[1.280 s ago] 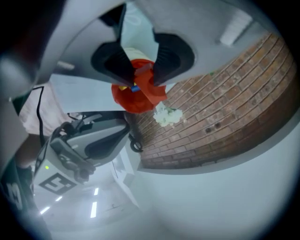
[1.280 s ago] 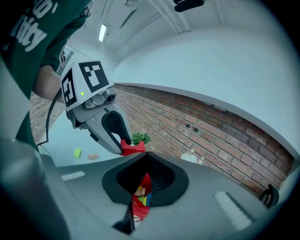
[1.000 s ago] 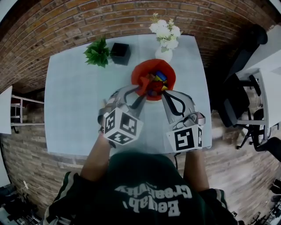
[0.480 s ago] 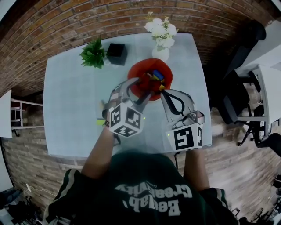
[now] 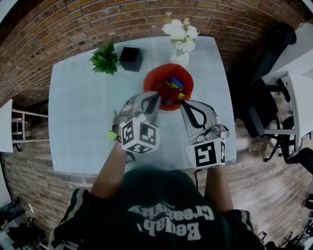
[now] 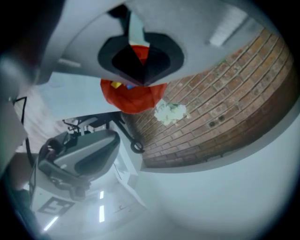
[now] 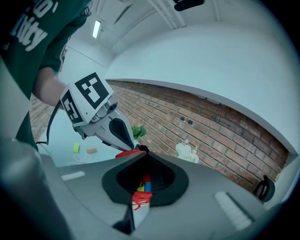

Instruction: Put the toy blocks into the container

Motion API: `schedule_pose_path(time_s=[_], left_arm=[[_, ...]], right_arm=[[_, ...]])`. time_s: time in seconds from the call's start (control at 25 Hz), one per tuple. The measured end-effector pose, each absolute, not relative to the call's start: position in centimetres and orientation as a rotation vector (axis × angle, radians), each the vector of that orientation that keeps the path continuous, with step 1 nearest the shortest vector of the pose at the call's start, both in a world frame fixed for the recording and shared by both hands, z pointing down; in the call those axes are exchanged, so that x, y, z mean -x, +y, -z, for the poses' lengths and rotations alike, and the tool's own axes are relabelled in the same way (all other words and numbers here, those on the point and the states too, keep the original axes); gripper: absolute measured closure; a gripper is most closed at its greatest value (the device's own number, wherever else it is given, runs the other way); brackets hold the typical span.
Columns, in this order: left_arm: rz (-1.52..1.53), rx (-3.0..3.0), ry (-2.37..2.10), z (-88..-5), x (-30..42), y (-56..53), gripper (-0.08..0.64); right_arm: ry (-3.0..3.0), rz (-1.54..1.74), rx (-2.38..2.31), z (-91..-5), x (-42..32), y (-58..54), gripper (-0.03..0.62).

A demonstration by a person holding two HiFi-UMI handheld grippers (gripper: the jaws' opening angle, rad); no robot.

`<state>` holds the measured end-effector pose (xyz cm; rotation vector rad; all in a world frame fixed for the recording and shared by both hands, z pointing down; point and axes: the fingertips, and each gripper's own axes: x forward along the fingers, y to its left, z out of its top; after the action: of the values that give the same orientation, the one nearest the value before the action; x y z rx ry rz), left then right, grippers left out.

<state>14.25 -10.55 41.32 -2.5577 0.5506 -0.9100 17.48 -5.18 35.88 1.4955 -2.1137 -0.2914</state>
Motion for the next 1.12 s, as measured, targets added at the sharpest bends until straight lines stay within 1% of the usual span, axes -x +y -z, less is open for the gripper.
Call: schedule_pose_path(time_s=[0.36,0.92,1.12], left_arm=[[0.946,2.539,0.614,-40.9,-10.0,-10.6,0.557],[1.064,2.464,0.933,-40.8,4.4,-12.3,0.557],[1.087,2.443,1.013,-40.8,8.1,-12.5,0.557]], right_arm=[[-2.175,0.325,-1.433,-35.3,-13.7,-6.3,0.586],[-2.383,0.419,-1.165,-35.0,-0.3,-9.3,0.586],[-2.42,0.445,-1.094,-34.8,3.2,-9.7,0.586]])
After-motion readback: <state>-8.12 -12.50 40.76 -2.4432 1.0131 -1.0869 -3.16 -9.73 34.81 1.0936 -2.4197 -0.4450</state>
